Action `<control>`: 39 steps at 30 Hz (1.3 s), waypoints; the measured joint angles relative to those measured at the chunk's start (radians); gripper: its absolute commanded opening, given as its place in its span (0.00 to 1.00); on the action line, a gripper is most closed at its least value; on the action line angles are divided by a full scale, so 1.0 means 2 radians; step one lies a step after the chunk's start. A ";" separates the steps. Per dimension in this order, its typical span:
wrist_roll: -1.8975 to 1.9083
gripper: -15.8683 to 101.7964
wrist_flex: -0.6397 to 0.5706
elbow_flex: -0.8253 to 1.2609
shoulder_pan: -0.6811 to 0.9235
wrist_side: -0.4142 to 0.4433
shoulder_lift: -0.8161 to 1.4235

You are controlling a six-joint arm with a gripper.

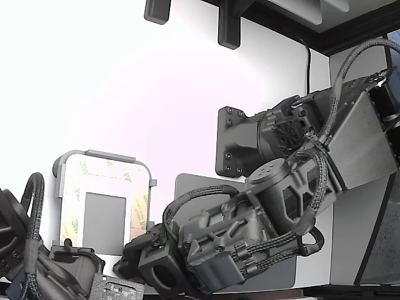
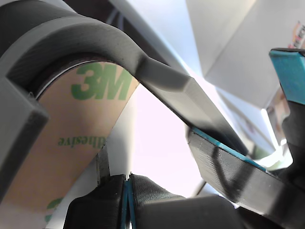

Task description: Peel off protective film from adhesive tape.

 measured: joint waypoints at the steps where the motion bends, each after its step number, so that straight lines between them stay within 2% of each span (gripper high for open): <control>1: 0.001 0.05 0.001 0.000 0.000 0.000 0.001; 39: -0.015 0.04 -0.003 -0.006 -0.001 0.000 -0.003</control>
